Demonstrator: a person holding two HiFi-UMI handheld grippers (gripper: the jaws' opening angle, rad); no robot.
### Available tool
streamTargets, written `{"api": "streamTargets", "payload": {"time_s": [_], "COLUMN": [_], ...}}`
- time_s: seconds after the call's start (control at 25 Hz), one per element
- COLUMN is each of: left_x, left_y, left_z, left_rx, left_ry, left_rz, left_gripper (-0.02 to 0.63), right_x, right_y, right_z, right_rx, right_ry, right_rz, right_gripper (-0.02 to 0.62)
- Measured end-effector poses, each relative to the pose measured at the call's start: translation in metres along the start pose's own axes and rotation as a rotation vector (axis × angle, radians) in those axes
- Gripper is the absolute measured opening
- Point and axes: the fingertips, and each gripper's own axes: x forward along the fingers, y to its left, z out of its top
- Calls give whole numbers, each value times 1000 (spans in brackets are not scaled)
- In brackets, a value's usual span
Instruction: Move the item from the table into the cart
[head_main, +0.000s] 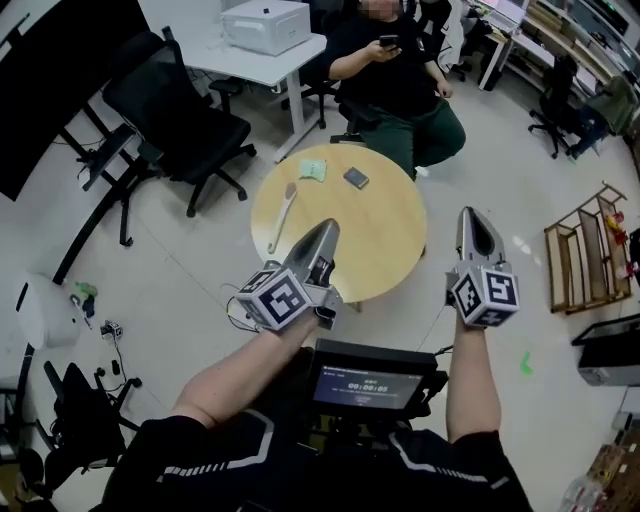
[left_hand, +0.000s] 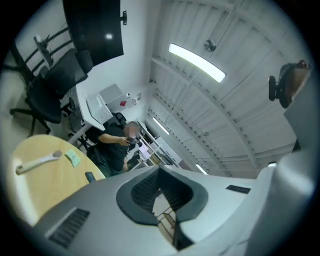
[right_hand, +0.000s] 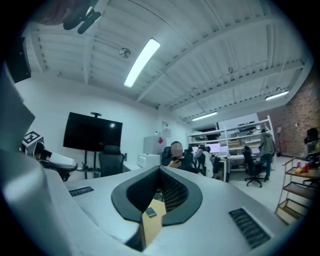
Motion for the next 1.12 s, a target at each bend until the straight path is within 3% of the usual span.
{"api": "streamTargets", "payload": {"time_s": [0.16, 0.24, 0.44, 0.56, 0.76, 0.84, 1.0, 1.12], "left_x": [7, 15, 38, 59, 112, 135, 178, 207], "left_y": [50, 84, 175, 221, 288, 310, 348, 377], "left_z": [33, 55, 107, 122, 105, 96, 66, 39], "left_rx": [146, 194, 221, 258, 271, 263, 196, 189], "left_ry": [19, 44, 108, 190, 370, 413, 519, 558], "left_rz": [151, 210, 310, 362, 473, 498, 583, 665], "left_gripper": [0, 0, 0, 0, 15, 35, 38, 38], "right_x": [82, 131, 247, 310, 396, 427, 473, 495], "right_y": [35, 55, 97, 112, 104, 94, 69, 44], "right_z": [-20, -30, -66, -88, -142, -169, -227, -281], "right_rx": [-6, -20, -42, -53, -63, -71, -93, -109], "right_ry": [63, 96, 214, 302, 454, 518, 662, 765], "right_rz": [154, 205, 299, 351, 429, 462, 547, 614], "right_gripper": [3, 54, 55, 155, 162, 219, 249, 249]}}
